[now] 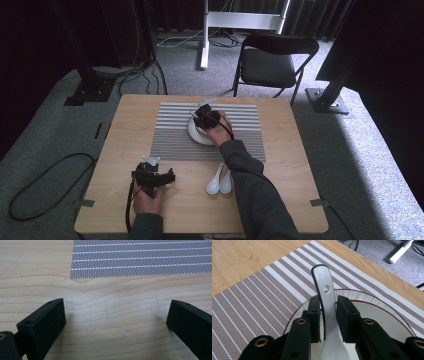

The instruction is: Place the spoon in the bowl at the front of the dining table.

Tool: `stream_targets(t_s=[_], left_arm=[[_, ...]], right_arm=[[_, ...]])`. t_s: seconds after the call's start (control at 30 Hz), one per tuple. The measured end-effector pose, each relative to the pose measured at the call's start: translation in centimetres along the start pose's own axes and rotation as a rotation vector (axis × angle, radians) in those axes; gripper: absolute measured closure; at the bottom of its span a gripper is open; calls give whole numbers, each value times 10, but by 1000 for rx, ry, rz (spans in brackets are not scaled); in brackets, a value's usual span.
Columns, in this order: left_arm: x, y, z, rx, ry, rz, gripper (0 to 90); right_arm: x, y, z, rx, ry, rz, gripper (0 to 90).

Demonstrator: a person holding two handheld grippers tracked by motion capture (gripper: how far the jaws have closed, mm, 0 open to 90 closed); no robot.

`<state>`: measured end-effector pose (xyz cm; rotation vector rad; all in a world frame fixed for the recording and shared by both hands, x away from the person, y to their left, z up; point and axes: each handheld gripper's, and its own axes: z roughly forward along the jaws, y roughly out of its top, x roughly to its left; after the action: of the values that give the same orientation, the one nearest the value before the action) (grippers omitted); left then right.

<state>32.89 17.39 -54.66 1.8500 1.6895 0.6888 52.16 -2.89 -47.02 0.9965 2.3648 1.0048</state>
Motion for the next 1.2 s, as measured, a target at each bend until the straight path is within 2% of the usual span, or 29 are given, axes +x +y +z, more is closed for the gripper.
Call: stream_targets(t_s=[0.13, 0.83, 1.2], left_arm=[[0, 0, 0, 0, 0, 0, 26], [0, 0, 0, 1, -1, 3, 26], [0, 0, 0, 2, -1, 4, 26]], right_arm=[[0, -1, -1, -5, 6, 12, 727], [-3, -5, -5, -10, 16, 9, 711], [-13, -11, -1, 24, -10, 40, 732]])
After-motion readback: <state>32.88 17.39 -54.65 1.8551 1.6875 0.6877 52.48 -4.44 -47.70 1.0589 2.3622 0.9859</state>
